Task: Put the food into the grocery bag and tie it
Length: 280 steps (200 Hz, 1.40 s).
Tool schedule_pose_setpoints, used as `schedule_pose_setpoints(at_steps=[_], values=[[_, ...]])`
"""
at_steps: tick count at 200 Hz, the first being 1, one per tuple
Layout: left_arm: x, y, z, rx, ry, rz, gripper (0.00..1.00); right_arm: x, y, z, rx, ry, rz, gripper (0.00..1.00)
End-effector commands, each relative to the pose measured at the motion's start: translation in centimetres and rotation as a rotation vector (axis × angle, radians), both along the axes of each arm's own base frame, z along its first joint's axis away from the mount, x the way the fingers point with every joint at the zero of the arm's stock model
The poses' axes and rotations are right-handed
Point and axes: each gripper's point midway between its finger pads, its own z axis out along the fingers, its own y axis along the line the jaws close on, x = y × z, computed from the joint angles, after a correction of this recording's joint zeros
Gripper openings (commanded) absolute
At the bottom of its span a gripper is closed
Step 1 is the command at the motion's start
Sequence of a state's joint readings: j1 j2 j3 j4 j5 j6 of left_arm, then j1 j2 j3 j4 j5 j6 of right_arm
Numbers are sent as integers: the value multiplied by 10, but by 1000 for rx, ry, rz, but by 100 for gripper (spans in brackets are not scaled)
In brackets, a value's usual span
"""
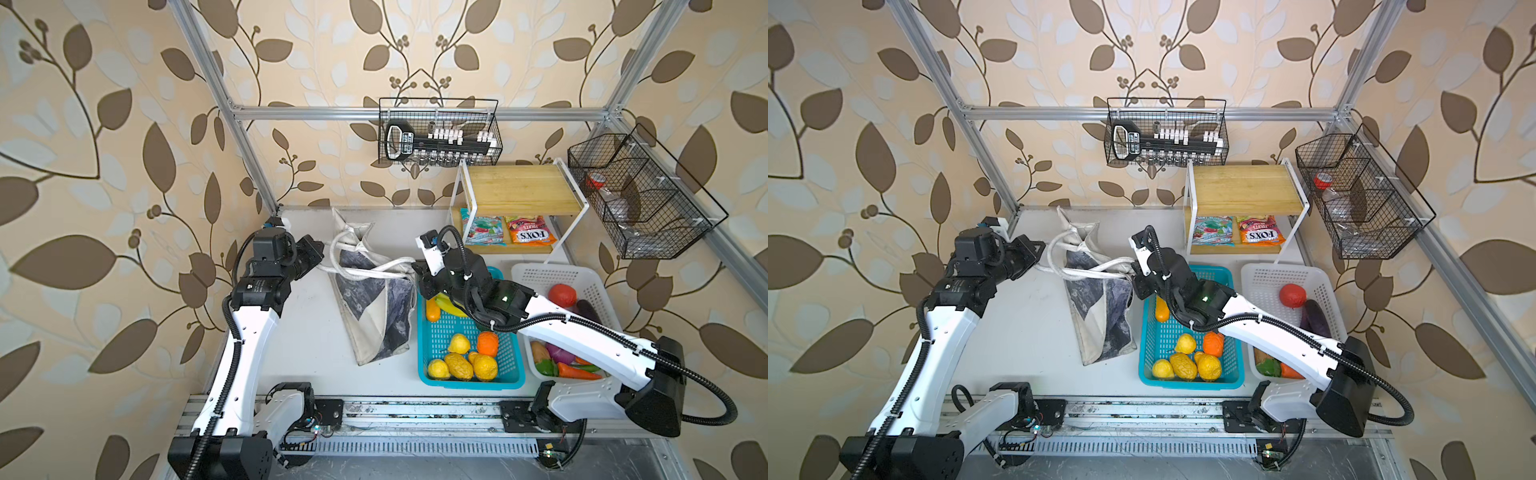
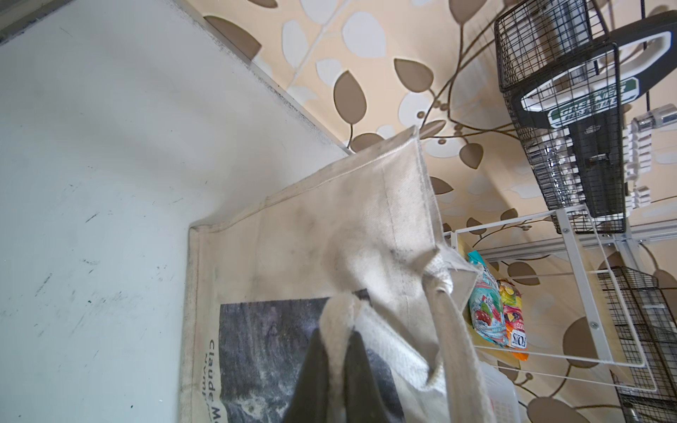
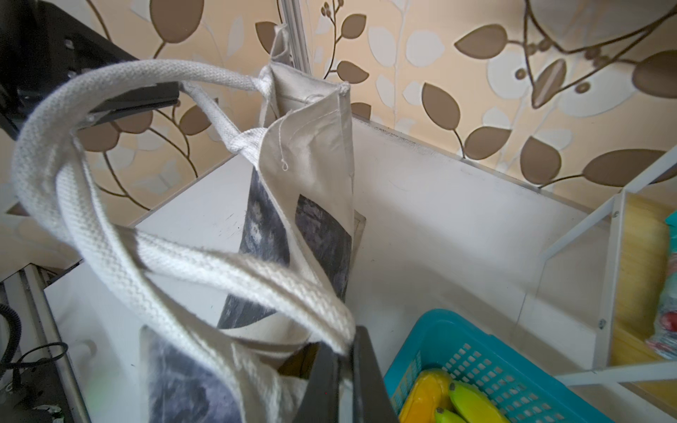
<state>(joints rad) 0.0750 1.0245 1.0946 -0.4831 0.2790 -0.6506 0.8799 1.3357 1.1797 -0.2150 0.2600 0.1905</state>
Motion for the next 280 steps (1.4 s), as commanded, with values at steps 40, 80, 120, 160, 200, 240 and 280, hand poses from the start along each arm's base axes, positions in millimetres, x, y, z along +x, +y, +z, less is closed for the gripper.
schedule_pose_setpoints(at_steps=[40,80,120,160,200,240,280], values=[[-9,83,68,126,-187,341,0,54,-87,4,-121,22,-328,0],[-14,98,56,138,-171,405,0,97,-103,-22,-28,74,-441,0],[-14,95,75,150,-212,387,0,111,-73,-61,-137,117,-430,0],[-27,96,78,150,-209,406,0,132,-112,-88,-326,175,-566,0],[-21,105,65,152,-170,446,0,136,-126,-62,-295,122,-619,0],[-27,102,43,134,-139,446,0,142,-155,-61,-240,145,-655,0],[-1,67,-5,-50,-142,270,0,120,-95,-64,-66,133,-451,0]])
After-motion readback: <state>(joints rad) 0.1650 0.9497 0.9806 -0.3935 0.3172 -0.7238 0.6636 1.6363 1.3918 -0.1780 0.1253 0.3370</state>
